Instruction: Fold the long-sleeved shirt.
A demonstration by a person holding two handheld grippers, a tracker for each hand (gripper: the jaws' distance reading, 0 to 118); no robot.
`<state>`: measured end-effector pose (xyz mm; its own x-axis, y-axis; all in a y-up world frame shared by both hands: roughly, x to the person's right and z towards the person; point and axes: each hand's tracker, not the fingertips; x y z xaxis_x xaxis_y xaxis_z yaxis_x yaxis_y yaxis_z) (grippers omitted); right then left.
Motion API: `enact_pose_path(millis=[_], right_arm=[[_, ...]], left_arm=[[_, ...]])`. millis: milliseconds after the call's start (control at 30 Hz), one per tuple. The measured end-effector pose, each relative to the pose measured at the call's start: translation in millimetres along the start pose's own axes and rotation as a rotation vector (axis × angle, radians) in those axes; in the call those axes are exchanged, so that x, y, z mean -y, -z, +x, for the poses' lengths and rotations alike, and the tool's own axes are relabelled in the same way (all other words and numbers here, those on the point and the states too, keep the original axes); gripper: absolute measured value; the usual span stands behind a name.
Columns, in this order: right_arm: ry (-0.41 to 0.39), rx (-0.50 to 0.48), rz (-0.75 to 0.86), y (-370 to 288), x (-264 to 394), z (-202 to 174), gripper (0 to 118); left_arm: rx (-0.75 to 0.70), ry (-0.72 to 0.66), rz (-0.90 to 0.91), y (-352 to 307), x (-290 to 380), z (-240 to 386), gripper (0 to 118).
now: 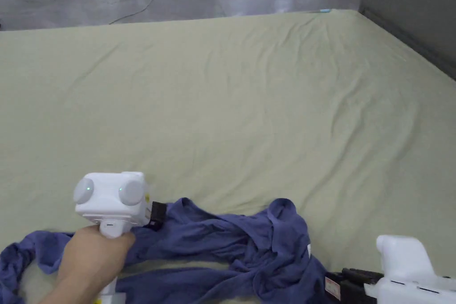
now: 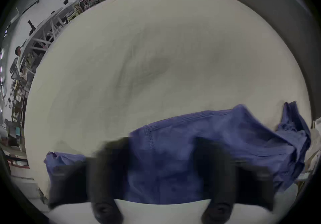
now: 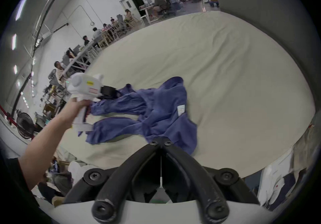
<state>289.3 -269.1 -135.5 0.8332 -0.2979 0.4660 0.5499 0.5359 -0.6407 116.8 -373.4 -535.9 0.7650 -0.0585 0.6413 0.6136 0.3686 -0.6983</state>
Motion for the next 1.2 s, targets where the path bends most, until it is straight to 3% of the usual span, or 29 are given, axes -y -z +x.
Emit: enact_pose_path(millis=[33, 67, 100, 167, 200, 233, 333, 367, 400, 433, 467, 500, 567, 667, 833, 1033, 1200], right_arm=[[0.004, 0.007, 0.001, 4.4, -3.2, 1.2, 0], [0.011, 0.011, -0.001, 10.4, -6.6, 4.0, 0], [0.026, 0.021, -0.002, 17.4, -9.6, 7.0, 10], [0.035, 0.077, -0.055, 36.4, -13.5, 11.3, 83], [0.037, 0.114, -0.102, 48.4, -14.4, 12.5, 112], [0.048, 0.126, -0.104, 54.4, -13.7, 13.9, 118], [0.050, 0.090, -0.162, 80.0, -14.4, 15.4, 118], [0.055, 0.125, -0.217, 89.6, -14.7, 14.8, 115], [0.060, 0.128, -0.233, 96.2, -12.7, 15.1, 100], [0.061, 0.125, -0.218, 101.5, -10.7, 13.3, 39], [0.062, 0.121, -0.225, 103.1, -8.9, 13.8, 3], [0.074, 0.144, -0.276, 102.4, -5.1, 16.6, 2], [0.085, 0.044, -0.194, 87.5, -5.9, 17.4, 2], [0.019, 0.017, -0.062, 40.9, -26.5, 13.0, 2], [-0.062, -0.034, 0.174, -46.0, -116.1, -2.9, 2], [-0.190, 0.078, 0.363, -113.2, -248.9, -42.6, 2], [-0.229, 0.196, 0.438, -146.7, -354.8, -74.0, 2]], left_arm=[[-0.001, 0.027, 0.058, -12.1, 0.5, 4.5, 47], [-0.002, 0.052, 0.078, -22.8, 0.4, 4.4, 0], [-0.014, 0.049, 0.102, -33.1, 1.3, 8.1, 1], [0.081, 0.034, 0.104, -47.5, 1.2, 8.9, 1], [0.111, 0.003, 0.109, -49.7, 4.7, 6.8, 1], [0.144, -0.024, 0.095, -54.7, 6.9, 7.9, 1], [0.136, -0.017, 0.115, -68.6, 12.7, 9.1, 1], [0.140, -0.025, 0.120, -73.0, 13.2, 8.4, 1], [0.143, -0.037, 0.125, -76.9, 12.8, 5.7, 1], [0.155, -0.066, 0.133, -82.3, 15.2, 3.9, 1], [0.170, -0.095, 0.137, -87.7, 17.8, 1.8, 1], [0.178, -0.120, 0.151, -94.3, 18.8, -2.6, 1], [0.186, -0.139, 0.166, -110.6, 20.9, -9.8, 1], [0.203, -0.173, 0.228, -150.6, 21.1, -19.4, 1], [0.222, -0.149, 0.384, -238.1, -4.3, -31.3, 1], [0.192, -0.163, 0.511, -321.1, -69.2, -58.7, 1], [0.144, -0.240, 0.632, -381.7, -132.1, -96.0, 1]])
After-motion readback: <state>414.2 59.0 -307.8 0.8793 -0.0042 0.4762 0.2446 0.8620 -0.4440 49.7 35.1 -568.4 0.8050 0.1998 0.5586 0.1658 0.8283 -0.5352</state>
